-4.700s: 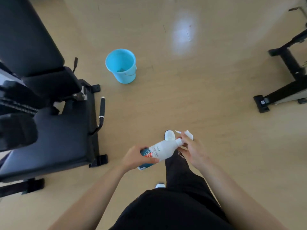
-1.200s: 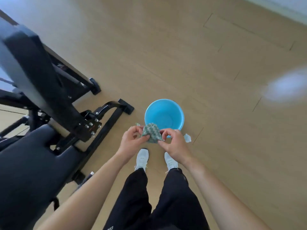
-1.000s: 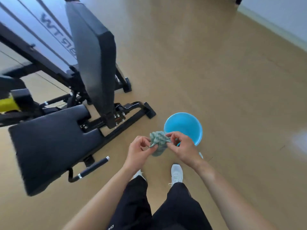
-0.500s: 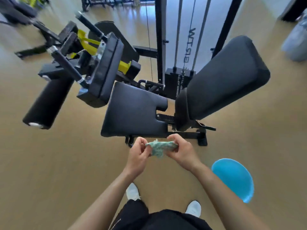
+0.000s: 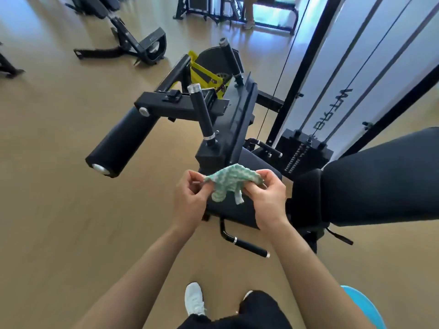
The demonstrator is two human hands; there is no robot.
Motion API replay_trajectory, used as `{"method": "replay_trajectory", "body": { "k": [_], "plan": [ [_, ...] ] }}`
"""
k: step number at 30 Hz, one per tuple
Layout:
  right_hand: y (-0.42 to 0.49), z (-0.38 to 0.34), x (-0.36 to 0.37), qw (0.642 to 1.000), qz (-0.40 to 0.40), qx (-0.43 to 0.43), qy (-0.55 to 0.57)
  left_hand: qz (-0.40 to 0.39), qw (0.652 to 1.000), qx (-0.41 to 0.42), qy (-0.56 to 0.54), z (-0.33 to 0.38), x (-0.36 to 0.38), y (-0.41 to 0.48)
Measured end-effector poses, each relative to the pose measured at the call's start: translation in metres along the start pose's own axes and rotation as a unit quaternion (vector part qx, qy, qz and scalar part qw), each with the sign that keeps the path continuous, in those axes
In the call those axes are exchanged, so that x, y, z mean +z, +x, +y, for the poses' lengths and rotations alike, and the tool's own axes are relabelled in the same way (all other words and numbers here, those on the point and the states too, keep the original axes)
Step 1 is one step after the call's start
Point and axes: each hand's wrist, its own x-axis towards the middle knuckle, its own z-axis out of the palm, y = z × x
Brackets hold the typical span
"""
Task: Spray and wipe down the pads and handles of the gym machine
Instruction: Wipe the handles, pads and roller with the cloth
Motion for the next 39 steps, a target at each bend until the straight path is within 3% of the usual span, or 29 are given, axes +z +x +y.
{"method": "replay_trajectory", "body": {
  "k": [6, 14, 16, 18, 21, 27, 35, 39],
  "plan": [
    [0.068, -0.055, 0.053, 0.996, -0.028, -0.075, 0.048, 0.077, 0.987, -0.006, -0.137, 0.038, 0.02, 0.071],
    [0.145, -0.068, 0.094, 0.975, -0.168, -0.078, 0.125, 0.229, 0.958, 0.018, -0.174, 0.064, 0.042, 0.136],
    [0.156, -0.062, 0.101, 0.977, -0.183, -0.055, 0.097, 0.214, 0.956, 0.002, -0.2, 0.062, 0.046, 0.141],
    [0.159, -0.051, 0.106, 0.976, -0.203, -0.025, 0.068, 0.149, 0.962, -0.025, -0.227, 0.055, 0.049, 0.139],
    [0.154, -0.037, 0.109, 0.969, -0.236, 0.019, 0.065, 0.09, 0.984, -0.026, -0.151, 0.042, 0.054, 0.137],
    [0.152, -0.049, 0.105, 0.956, -0.244, 0.115, 0.118, 0.134, 0.982, -0.065, -0.116, 0.032, 0.054, 0.144],
    [0.16, -0.089, 0.141, 0.978, -0.189, -0.038, 0.076, 0.117, 0.987, 0.101, -0.054, 0.068, 0.033, 0.175],
    [0.165, -0.091, 0.147, 0.979, -0.181, -0.091, 0.027, 0.092, 0.988, 0.126, 0.002, 0.064, 0.022, 0.185]
  ]
}}
